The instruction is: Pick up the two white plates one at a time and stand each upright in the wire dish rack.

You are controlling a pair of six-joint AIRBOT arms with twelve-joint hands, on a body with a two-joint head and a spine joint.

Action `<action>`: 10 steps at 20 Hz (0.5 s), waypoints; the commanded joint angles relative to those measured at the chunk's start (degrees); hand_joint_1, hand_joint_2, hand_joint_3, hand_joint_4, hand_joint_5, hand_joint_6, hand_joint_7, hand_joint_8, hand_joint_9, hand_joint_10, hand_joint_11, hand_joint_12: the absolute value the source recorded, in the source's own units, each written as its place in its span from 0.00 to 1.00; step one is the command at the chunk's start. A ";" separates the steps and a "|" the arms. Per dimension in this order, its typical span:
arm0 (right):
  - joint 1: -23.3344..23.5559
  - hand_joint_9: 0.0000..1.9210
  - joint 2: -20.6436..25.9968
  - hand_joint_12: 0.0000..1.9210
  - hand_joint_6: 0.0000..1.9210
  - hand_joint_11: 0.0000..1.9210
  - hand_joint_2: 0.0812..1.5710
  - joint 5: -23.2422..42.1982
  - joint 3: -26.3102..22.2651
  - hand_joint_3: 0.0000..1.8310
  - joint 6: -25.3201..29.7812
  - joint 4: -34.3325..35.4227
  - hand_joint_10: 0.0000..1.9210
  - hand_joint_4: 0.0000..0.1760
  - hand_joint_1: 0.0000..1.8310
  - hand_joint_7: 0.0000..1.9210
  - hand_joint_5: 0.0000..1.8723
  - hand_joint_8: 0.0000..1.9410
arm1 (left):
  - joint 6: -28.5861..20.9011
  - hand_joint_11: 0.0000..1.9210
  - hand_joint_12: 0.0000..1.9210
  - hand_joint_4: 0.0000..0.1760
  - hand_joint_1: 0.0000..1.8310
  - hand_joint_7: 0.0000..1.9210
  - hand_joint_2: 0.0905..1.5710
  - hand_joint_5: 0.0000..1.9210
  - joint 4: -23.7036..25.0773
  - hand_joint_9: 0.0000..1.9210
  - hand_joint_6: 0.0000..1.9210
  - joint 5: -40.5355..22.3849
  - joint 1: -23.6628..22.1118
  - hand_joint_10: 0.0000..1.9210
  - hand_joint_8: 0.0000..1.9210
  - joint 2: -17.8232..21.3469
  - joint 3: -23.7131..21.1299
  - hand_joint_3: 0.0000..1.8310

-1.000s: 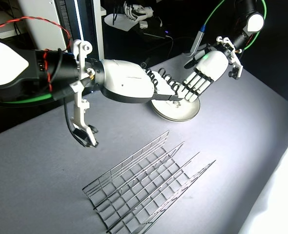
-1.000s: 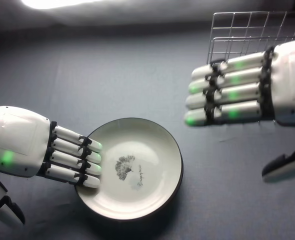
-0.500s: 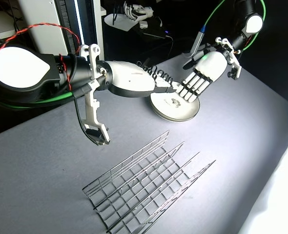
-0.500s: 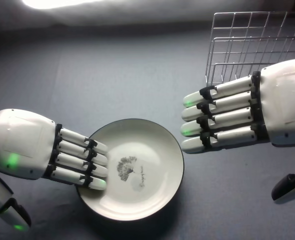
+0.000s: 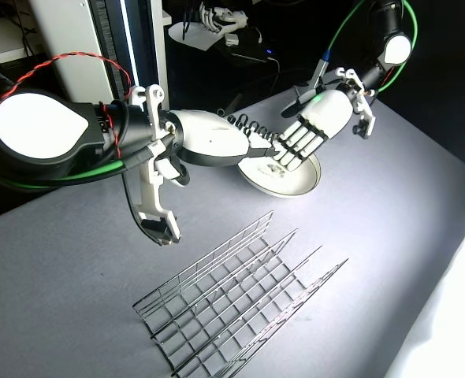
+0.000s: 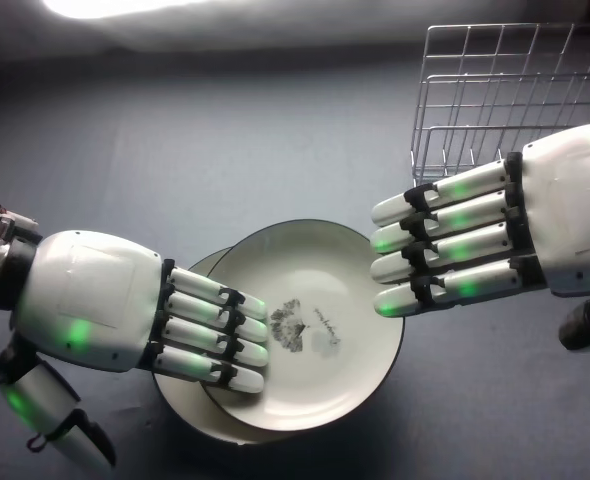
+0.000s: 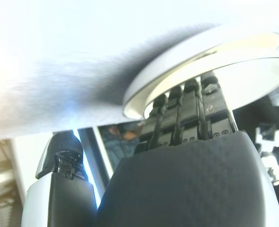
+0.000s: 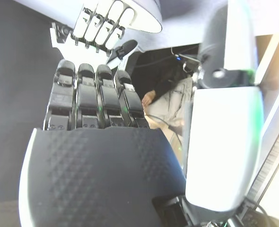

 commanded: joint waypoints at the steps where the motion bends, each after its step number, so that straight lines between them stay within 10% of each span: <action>1: 0.70 0.00 -0.18 0.00 0.00 0.00 0.54 2.62 -0.03 0.00 0.14 4.03 0.00 0.00 0.61 0.00 0.00 0.00 | -0.01 0.00 0.00 0.00 0.00 0.00 0.71 0.00 1.32 0.00 0.00 0.65 -0.02 0.00 0.00 -1.10 -0.20 0.00; 6: 0.19 0.00 -1.41 0.02 0.00 0.02 0.55 0.91 -0.01 0.01 0.14 3.73 0.00 0.00 0.64 0.00 0.00 0.00 | -0.13 0.00 0.00 0.00 0.00 0.00 0.71 0.00 1.40 0.00 0.00 1.33 -0.89 0.00 0.00 -2.22 -0.91 0.00; 10: -0.73 0.00 -2.26 0.22 0.00 0.00 0.54 -0.35 0.13 0.00 0.14 3.53 0.00 0.00 0.64 0.00 0.00 0.00 | -0.53 0.00 0.00 0.00 0.00 0.00 0.71 0.00 1.40 0.00 0.00 1.69 -1.66 0.00 0.00 -3.24 -0.87 0.00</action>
